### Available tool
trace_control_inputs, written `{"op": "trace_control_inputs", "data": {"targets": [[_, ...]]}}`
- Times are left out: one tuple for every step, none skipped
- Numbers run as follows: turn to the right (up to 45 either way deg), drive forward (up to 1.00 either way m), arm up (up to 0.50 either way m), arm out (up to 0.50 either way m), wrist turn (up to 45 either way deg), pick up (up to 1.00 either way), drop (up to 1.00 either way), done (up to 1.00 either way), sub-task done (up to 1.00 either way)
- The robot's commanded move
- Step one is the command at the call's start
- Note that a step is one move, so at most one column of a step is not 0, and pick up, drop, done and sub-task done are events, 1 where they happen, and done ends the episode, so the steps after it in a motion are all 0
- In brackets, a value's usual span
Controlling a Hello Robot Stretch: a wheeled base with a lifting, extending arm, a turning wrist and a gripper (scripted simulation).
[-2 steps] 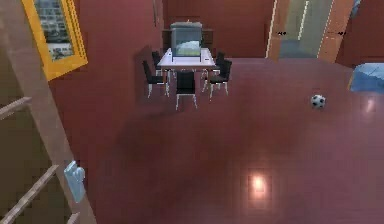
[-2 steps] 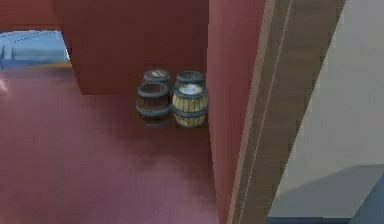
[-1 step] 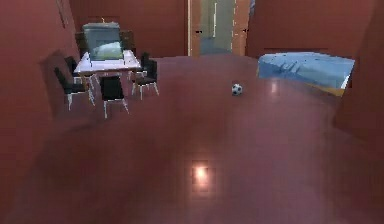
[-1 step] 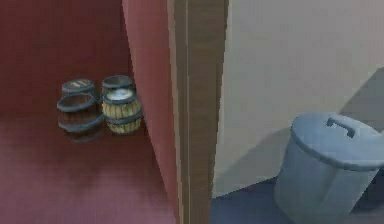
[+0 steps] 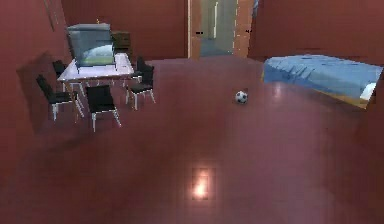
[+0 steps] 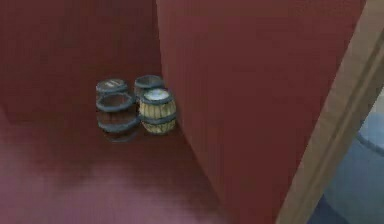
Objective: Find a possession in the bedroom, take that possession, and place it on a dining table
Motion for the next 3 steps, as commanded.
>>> {"op": "trace_control_inputs", "data": {"targets": [[0.0,1.00,0.00,0.00,0.0,0.00,0.00,0.00,0.00],[0.0,1.00,0.00,0.00,0.0,0.00,0.00,0.00,0.00],[0.0,1.00,0.00,0.00,0.0,0.00,0.00,0.00,0.00]]}}
